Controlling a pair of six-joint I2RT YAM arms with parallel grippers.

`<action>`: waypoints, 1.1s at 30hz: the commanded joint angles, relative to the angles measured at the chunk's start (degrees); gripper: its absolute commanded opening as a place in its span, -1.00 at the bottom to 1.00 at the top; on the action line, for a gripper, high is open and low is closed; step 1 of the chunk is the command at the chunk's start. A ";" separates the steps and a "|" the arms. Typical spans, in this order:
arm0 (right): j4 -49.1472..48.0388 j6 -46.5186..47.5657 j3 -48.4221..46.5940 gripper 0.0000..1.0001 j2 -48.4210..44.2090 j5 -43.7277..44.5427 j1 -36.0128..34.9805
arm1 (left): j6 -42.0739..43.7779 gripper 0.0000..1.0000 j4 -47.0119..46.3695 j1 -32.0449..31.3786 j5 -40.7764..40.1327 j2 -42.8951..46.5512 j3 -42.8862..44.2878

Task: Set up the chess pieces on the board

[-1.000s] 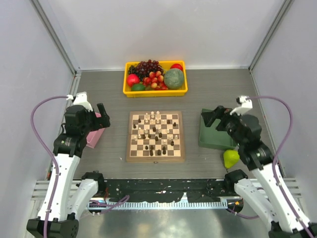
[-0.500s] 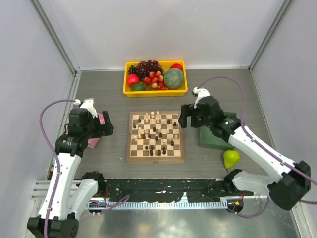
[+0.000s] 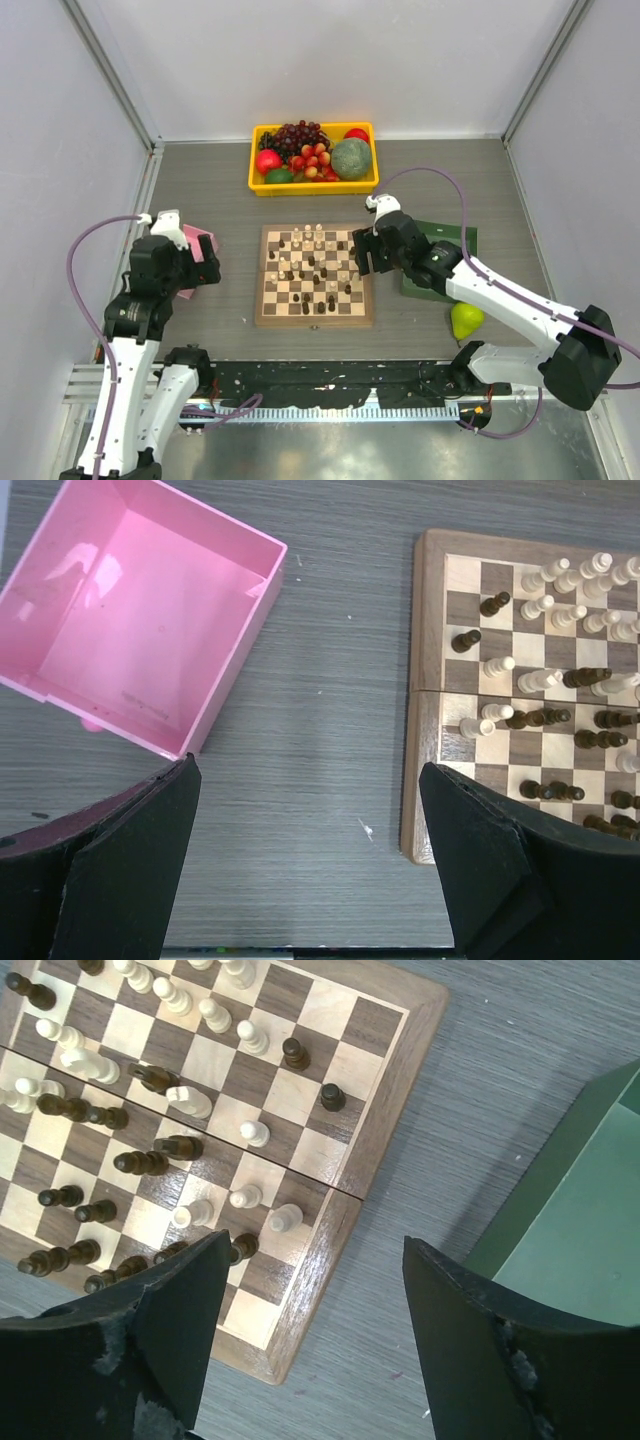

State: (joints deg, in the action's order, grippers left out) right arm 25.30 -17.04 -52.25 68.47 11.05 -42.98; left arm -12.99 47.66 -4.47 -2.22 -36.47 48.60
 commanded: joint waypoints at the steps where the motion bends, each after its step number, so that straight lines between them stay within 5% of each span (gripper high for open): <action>1: -3.68 -0.01 0.04 0.47 -0.35 3.80 -0.52 | 0.25 0.98 -0.29 0.25 -3.84 2.27 -0.17; 8: -3.41 -0.54 -2.68 0.45 2.81 2.05 -0.52 | 0.60 0.98 -0.90 0.25 -6.39 3.69 -0.61; 21: -2.62 -2.48 -2.60 0.89 0.79 1.78 -0.52 | 0.69 0.98 -2.83 0.25 -6.23 3.33 -0.61; 27: -1.22 -2.39 -4.09 0.94 1.76 2.22 -0.52 | 7.19 0.98 1.82 0.25 -3.66 2.19 10.72; 33: -0.78 -2.65 -5.49 0.95 2.55 0.99 -0.52 | 7.28 0.98 -3.70 0.25 -5.34 5.17 5.47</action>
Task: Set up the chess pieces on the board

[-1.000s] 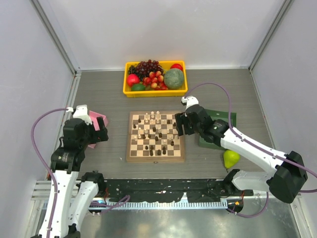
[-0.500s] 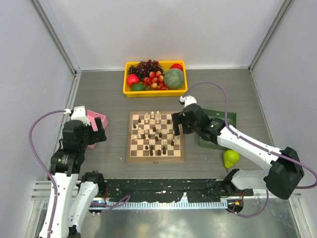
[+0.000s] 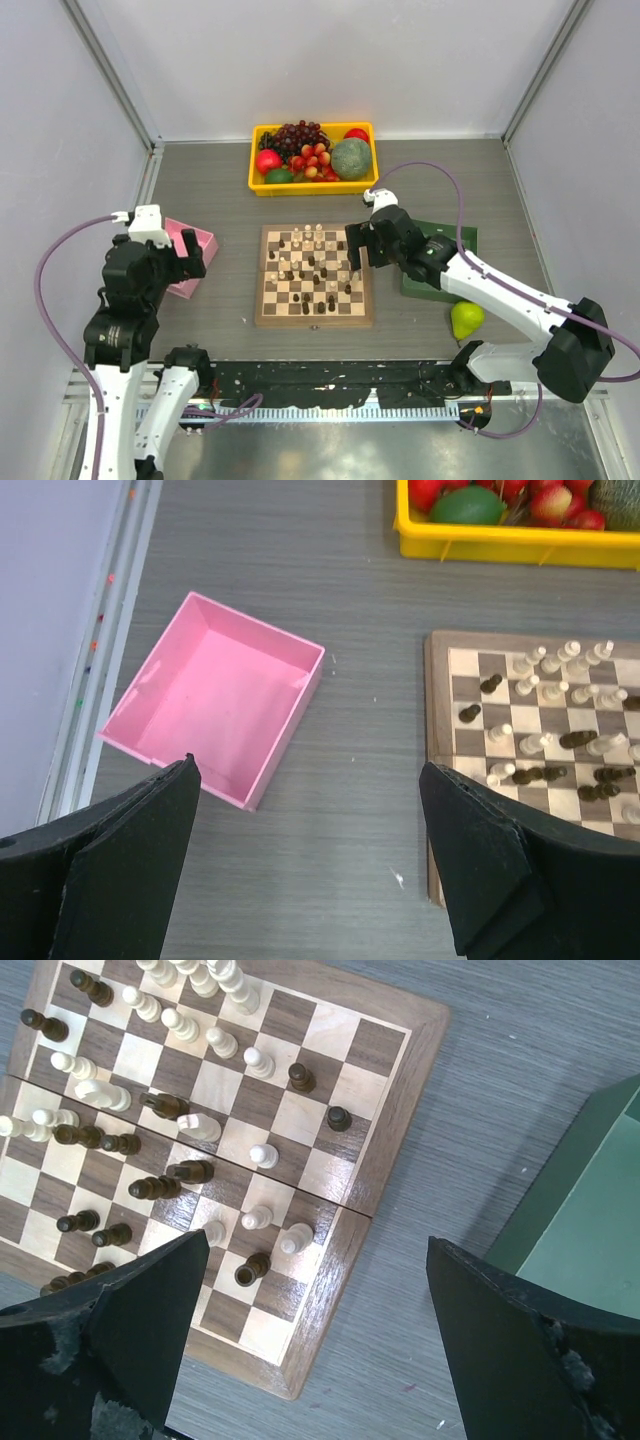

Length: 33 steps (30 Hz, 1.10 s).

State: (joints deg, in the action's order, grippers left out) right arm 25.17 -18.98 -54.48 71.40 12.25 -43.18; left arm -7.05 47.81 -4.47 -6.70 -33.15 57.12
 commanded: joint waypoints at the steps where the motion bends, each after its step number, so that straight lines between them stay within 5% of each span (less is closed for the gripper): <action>1: -0.47 -0.53 -3.44 0.95 -0.47 -0.12 -0.33 | 0.29 0.98 -5.35 0.25 -1.12 2.55 -5.25; 9: -0.21 1.58 -5.11 0.79 0.06 1.99 -0.33 | -1.13 0.98 -10.03 0.25 0.72 5.90 -14.41; 17: -2.49 0.26 -5.37 0.26 4.54 -0.74 -0.50 | -0.77 0.98 -6.86 0.16 0.11 3.44 -12.74; 33: -0.39 -2.37 -3.70 0.05 7.88 -0.30 -3.05 | -1.48 0.98 -4.92 0.25 0.81 -0.34 -11.25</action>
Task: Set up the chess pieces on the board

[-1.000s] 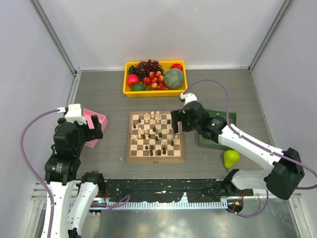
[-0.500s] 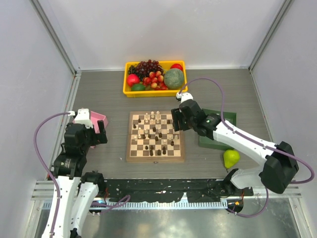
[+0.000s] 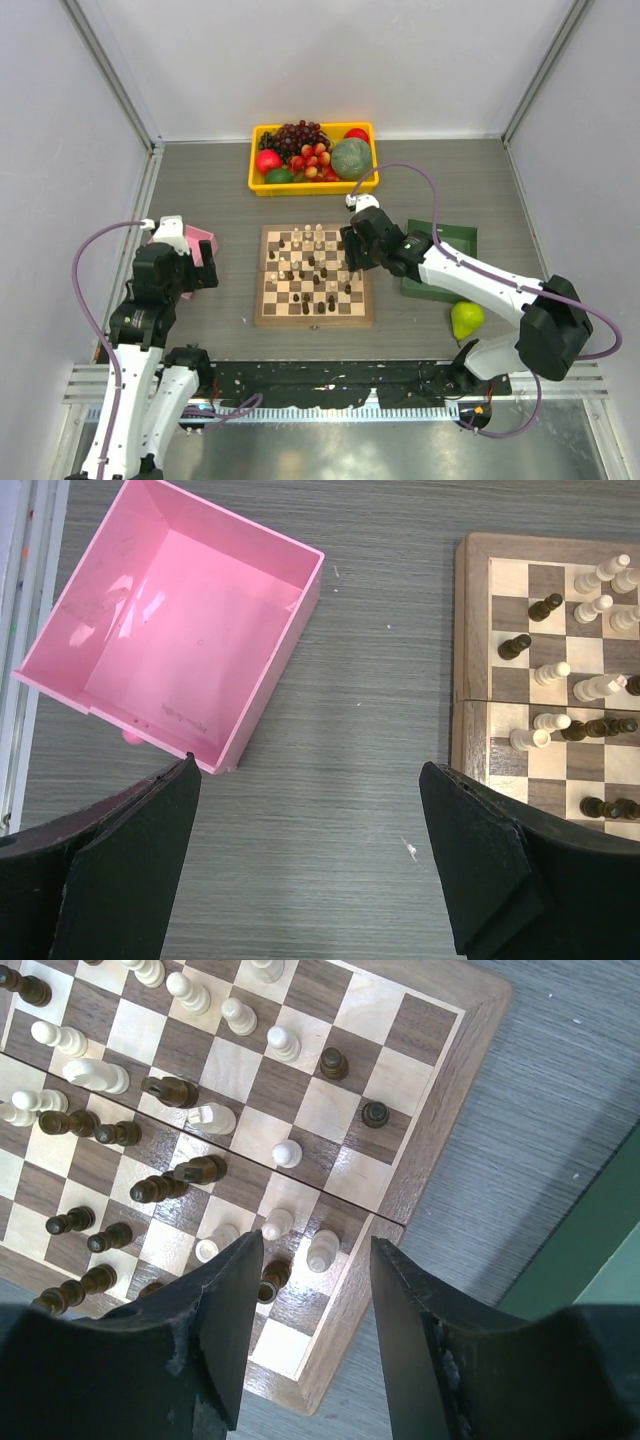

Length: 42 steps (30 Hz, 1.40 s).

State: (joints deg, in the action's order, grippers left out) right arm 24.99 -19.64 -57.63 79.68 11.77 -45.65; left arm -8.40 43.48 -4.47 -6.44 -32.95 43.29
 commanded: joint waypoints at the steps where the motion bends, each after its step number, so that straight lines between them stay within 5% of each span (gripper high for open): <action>1: 0.05 -1.98 -0.56 0.05 -0.49 0.18 -0.76 | -0.12 0.98 -0.51 0.16 0.55 -0.62 2.50; 14: 4.62 -4.88 -3.10 0.15 -5.33 -1.66 -0.85 | 0.41 0.98 -0.77 0.25 -0.60 -1.15 2.33; 30: 12.27 -4.79 -18.83 0.13 9.95 1.59 -0.06 | 0.85 0.98 -2.26 0.25 -1.47 -3.44 1.10; 42: 13.85 -2.16 -24.47 0.04 16.21 -3.76 2.32 | 0.93 0.98 -1.47 0.25 -2.88 -5.99 1.62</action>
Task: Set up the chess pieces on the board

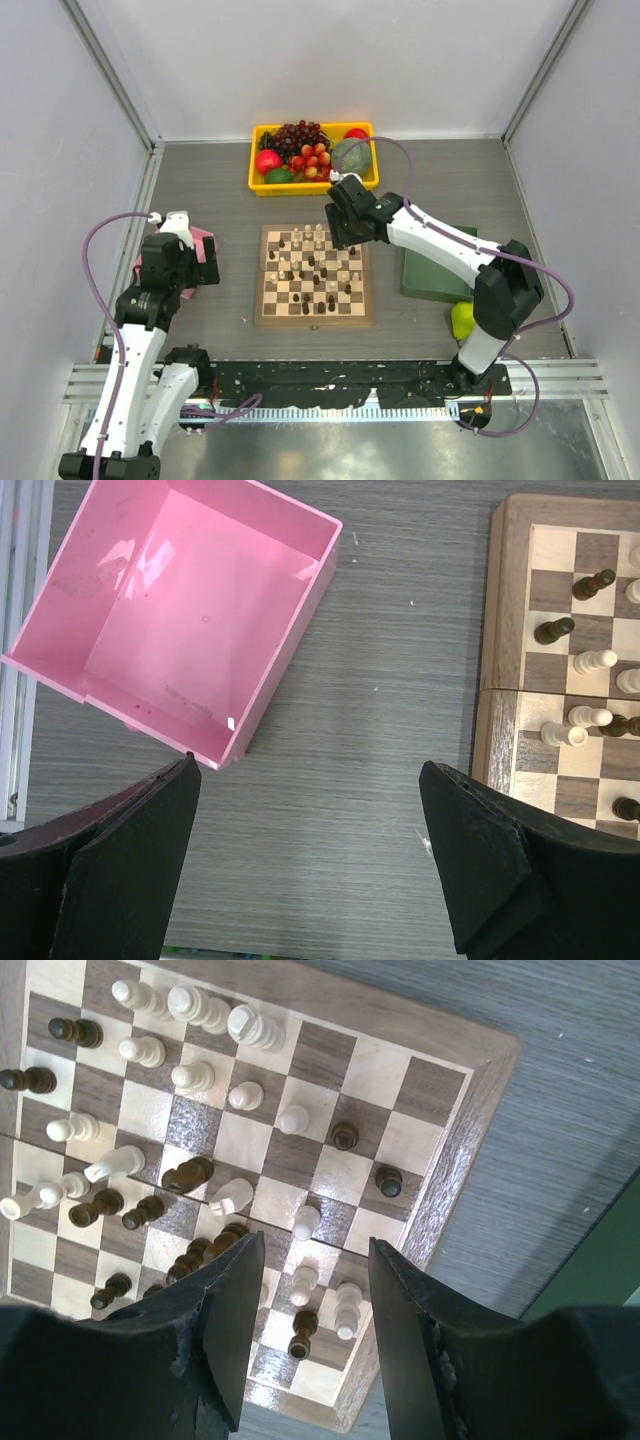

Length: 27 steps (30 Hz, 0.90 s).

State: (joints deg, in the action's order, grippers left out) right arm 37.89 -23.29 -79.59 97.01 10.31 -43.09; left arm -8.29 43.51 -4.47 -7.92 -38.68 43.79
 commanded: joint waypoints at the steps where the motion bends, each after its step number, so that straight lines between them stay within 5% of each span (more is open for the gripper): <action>1: 0.87 1.58 -2.06 0.03 -1.65 -3.00 -0.33 | 0.82 0.98 -1.58 0.16 -1.57 -0.17 1.12; 27: -2.91 -3.60 3.21 -0.03 0.46 -6.26 -6.66 | 0.65 0.98 -1.14 0.25 -1.57 -1.23 1.30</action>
State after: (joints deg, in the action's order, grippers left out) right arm 37.17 -24.93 -76.95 97.91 2.66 -49.52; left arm -8.29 43.53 -4.47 -9.02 -39.81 43.79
